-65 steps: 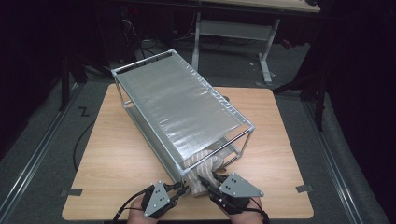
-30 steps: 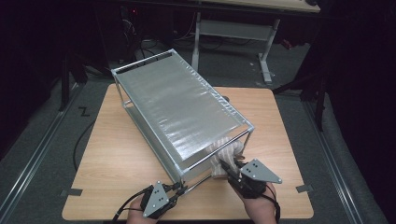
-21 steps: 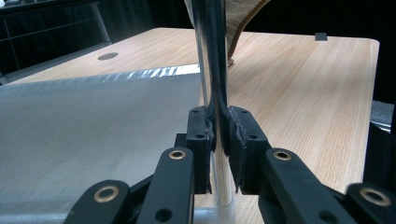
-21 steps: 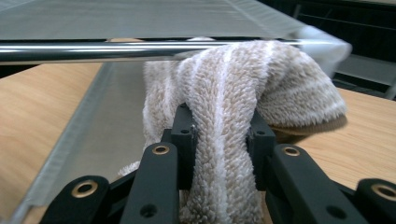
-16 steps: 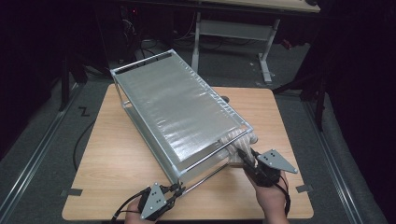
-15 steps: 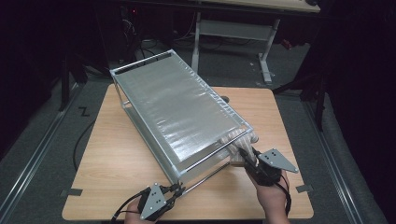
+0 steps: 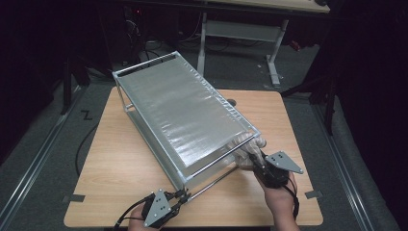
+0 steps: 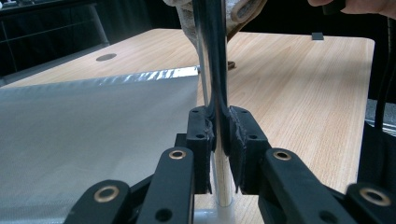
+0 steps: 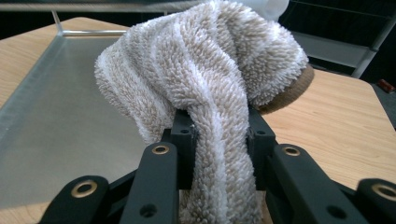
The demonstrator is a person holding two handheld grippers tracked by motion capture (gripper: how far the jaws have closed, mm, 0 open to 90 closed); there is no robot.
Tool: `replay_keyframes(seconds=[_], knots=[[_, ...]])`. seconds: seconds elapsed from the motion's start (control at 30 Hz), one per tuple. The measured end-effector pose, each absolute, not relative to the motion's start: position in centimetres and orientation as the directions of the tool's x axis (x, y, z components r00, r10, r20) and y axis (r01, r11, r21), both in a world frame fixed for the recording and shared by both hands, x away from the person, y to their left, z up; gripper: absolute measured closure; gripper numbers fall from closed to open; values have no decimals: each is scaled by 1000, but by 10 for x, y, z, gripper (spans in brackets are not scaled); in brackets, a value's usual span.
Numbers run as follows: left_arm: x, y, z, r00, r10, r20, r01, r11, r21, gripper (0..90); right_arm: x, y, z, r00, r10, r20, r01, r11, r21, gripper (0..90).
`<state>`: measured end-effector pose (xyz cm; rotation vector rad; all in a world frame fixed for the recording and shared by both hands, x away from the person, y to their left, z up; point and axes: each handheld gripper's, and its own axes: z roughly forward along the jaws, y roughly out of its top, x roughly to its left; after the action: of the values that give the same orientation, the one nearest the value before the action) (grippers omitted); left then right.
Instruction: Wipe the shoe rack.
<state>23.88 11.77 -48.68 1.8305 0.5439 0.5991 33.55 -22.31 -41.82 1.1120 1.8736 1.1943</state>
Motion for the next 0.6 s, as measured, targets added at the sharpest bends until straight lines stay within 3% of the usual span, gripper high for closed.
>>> replay_keyframes(seconds=[0.6], knots=[[239,118,-487,772,619,146,72,-313,947,790,348,-221,-441,-435,896,-86,391,274,878,715]])
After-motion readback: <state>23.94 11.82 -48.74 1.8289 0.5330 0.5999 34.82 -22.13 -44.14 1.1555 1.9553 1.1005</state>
